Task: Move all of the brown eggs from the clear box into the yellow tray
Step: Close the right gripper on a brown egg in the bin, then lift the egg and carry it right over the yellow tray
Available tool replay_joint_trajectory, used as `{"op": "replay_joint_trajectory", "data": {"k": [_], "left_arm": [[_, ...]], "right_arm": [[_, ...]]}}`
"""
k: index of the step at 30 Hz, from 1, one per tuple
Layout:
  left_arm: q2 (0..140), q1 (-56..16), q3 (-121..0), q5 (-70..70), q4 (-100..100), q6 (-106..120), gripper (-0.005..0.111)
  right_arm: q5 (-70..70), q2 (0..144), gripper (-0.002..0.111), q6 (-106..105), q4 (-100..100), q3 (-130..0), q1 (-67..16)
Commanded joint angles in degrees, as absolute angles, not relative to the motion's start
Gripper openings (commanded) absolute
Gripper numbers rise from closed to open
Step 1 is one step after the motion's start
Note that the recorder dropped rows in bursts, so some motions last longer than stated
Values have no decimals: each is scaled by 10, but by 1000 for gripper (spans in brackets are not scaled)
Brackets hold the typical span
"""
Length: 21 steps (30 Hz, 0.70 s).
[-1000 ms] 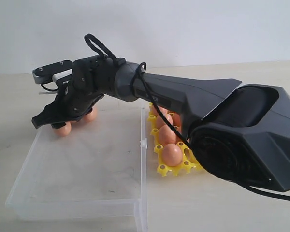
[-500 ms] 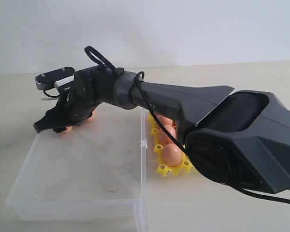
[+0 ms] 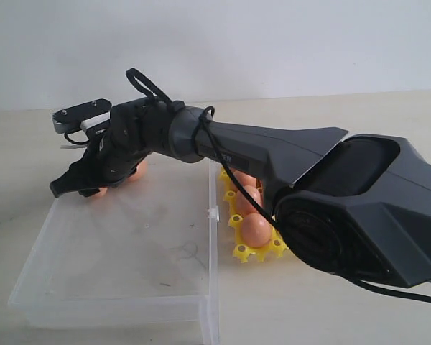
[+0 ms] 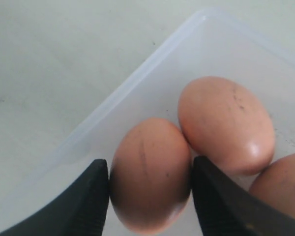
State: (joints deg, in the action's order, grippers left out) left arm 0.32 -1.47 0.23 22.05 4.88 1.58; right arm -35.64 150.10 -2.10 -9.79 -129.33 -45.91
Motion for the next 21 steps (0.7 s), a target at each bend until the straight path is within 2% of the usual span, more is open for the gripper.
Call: {"op": "replay_joint_trajectory", "data": {"k": [1,13,18,21], "left_arm": [[0,-18,0,217,46,14,0],[0,-18,0,217,46,14,0],[0,-18,0,217,46,14,0],[0,-18,0,217,46,14,0]], "right_arm": [[-370,1491,0,-23,-116,-1297,-460],[-407,1438,0,-39,-109,-1270,-460],[-349,1384,0,-41,-108,-1164,-466],[-256,1325,0,-41,-114,-1046,-466]]}}
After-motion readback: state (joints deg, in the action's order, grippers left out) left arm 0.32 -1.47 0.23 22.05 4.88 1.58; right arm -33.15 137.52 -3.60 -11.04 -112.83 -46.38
